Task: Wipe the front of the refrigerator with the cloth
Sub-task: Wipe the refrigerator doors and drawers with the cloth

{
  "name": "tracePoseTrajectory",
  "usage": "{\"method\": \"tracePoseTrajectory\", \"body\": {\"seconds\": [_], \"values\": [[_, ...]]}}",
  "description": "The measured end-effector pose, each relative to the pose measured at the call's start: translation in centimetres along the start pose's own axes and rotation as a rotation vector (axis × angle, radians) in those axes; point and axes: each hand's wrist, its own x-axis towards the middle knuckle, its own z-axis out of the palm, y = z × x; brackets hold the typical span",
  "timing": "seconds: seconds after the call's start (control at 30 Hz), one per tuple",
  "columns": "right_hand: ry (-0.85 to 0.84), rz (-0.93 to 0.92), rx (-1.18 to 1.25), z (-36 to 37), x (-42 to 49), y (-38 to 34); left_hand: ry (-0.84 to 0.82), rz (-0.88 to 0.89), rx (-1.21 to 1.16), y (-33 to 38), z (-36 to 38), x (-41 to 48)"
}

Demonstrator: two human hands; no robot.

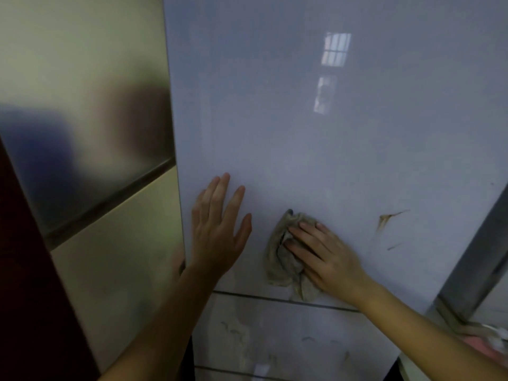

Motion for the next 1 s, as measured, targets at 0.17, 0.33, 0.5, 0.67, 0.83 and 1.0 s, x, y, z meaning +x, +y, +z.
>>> {"method": "tracePoseTrajectory", "body": {"seconds": [0.17, 0.33, 0.5, 0.67, 0.83, 1.0], "values": [[0.007, -0.068, 0.005, -0.4, -0.9, 1.3, -0.028, 0.050, 0.006, 1.0, 1.5, -0.5], [0.008, -0.068, -0.039, -4.1, -3.8, 5.3, -0.062, 0.143, 0.010, 3.5, 2.4, -1.7], [0.016, -0.026, -0.063, -8.5, -5.8, 9.8, -0.092, 0.051, 0.070, 5.6, 3.3, -2.4], [0.088, 0.097, -0.087, -10.8, -7.0, 11.8, -0.146, -0.050, 0.098, 7.1, 3.3, -2.6], [0.075, 0.123, -0.093, -9.6, -10.3, 10.4, -0.147, -0.065, 0.103, 9.8, 3.1, -1.7], [0.004, 0.015, -0.088, -10.3, -12.6, 11.3, -0.150, -0.062, 0.072, 12.3, 3.7, -0.2]]}}
